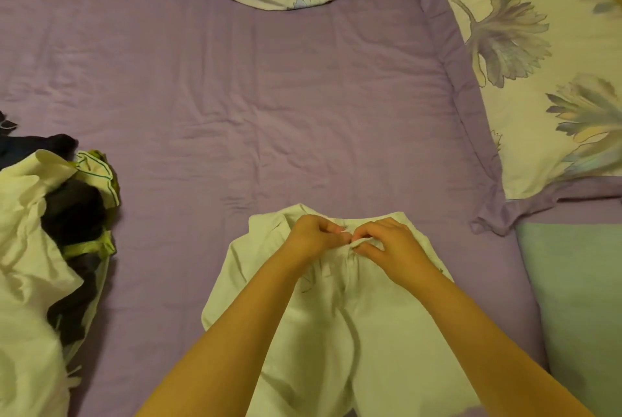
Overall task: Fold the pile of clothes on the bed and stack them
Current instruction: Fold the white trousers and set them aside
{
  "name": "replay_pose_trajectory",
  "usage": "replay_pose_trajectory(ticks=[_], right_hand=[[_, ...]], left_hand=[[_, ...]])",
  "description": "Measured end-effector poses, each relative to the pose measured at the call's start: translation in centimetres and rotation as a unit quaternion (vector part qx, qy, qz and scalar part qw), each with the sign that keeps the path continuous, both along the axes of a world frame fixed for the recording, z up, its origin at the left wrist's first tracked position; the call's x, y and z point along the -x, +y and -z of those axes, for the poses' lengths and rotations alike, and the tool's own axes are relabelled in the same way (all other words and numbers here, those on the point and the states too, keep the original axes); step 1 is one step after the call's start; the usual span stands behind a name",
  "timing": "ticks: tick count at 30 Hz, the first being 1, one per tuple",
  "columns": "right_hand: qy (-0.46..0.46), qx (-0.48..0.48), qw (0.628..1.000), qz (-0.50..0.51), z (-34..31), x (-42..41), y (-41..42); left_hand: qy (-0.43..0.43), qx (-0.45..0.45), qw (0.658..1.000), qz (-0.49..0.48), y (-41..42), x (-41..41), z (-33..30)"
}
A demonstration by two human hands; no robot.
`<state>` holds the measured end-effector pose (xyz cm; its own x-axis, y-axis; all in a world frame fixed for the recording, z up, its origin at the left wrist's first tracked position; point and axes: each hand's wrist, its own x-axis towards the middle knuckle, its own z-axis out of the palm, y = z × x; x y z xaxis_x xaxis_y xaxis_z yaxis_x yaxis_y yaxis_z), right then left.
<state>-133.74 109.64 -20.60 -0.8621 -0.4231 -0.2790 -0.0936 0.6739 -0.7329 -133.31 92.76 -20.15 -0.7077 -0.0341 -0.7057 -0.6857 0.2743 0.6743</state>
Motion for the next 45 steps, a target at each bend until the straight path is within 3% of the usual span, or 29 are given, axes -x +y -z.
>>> replay_pose_trajectory(ticks=[5,10,18,28,31,35,37,45], right_hand=[[0.029,0.060,0.998,0.010,-6.4,-1.9,0.8],[0.147,0.093,0.985,-0.019,-13.1,-4.2,0.0],[0.254,0.148,0.956,-0.014,-21.8,-7.6,-0.3],[0.429,0.152,0.886,-0.094,-28.4,-10.7,-1.5],[0.392,0.136,0.904,-0.097,-30.0,-10.9,-2.2],[0.182,0.159,0.966,-0.090,-33.1,-10.6,-3.1],[0.095,0.171,0.977,-0.087,-34.6,-10.5,-3.4],[0.080,0.146,0.979,-0.113,-36.0,-11.3,-5.8]], left_hand=[[0.052,-0.075,0.995,-0.038,-0.1,-2.5,-6.6],[0.086,-0.100,0.987,-0.095,1.1,-5.3,-13.0],[0.188,-0.132,0.957,-0.178,0.9,-10.4,-22.8],[0.235,-0.113,0.958,-0.118,-1.4,-15.2,-30.6],[0.264,-0.102,0.957,-0.054,-2.0,-16.3,-31.5],[0.336,-0.071,0.936,-0.073,-2.8,-17.0,-31.8],[0.355,-0.070,0.930,-0.058,-3.4,-17.2,-32.3],[0.359,-0.119,0.926,-0.001,-6.5,-18.0,-33.2]])
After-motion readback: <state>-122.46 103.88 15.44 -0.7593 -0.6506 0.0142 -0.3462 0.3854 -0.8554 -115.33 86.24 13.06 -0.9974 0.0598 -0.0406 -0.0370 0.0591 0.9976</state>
